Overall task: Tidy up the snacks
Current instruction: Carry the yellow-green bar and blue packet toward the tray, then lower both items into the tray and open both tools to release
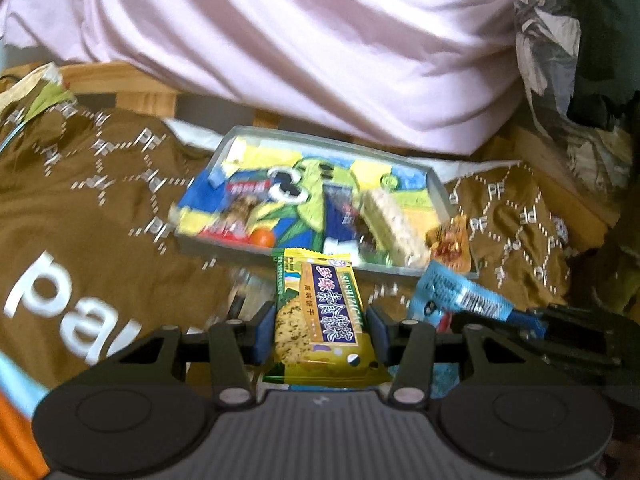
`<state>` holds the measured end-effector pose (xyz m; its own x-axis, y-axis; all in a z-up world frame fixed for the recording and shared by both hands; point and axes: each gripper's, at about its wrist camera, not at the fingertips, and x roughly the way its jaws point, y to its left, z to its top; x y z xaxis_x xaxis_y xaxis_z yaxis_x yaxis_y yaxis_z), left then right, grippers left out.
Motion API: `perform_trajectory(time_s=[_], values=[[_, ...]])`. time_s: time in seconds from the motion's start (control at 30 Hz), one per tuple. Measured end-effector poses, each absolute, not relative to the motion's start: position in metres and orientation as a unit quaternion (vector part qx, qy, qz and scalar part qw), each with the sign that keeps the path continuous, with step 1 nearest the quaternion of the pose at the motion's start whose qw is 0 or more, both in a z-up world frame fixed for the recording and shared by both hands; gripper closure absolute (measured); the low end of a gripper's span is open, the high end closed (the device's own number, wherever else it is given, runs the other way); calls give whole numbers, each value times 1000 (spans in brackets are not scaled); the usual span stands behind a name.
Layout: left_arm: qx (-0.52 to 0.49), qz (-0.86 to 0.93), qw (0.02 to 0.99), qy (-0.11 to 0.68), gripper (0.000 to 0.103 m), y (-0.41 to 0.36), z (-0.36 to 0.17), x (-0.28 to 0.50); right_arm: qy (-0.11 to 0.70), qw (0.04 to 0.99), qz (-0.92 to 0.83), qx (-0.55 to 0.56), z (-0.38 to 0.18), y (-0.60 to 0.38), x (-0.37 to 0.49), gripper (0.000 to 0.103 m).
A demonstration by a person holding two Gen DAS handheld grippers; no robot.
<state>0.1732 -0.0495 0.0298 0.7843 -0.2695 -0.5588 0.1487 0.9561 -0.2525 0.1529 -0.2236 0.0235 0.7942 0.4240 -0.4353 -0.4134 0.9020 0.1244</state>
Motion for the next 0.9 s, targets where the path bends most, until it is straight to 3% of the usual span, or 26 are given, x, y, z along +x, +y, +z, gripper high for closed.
perform_trajectory(time_s=[0.53, 0.9], values=[[-94, -115, 951, 273, 51, -67, 17, 330, 233, 956, 180, 6, 30, -240, 301, 88], [-66, -113, 952, 276, 51, -77, -12, 352, 254, 952, 169, 11, 8, -239, 336, 86]])
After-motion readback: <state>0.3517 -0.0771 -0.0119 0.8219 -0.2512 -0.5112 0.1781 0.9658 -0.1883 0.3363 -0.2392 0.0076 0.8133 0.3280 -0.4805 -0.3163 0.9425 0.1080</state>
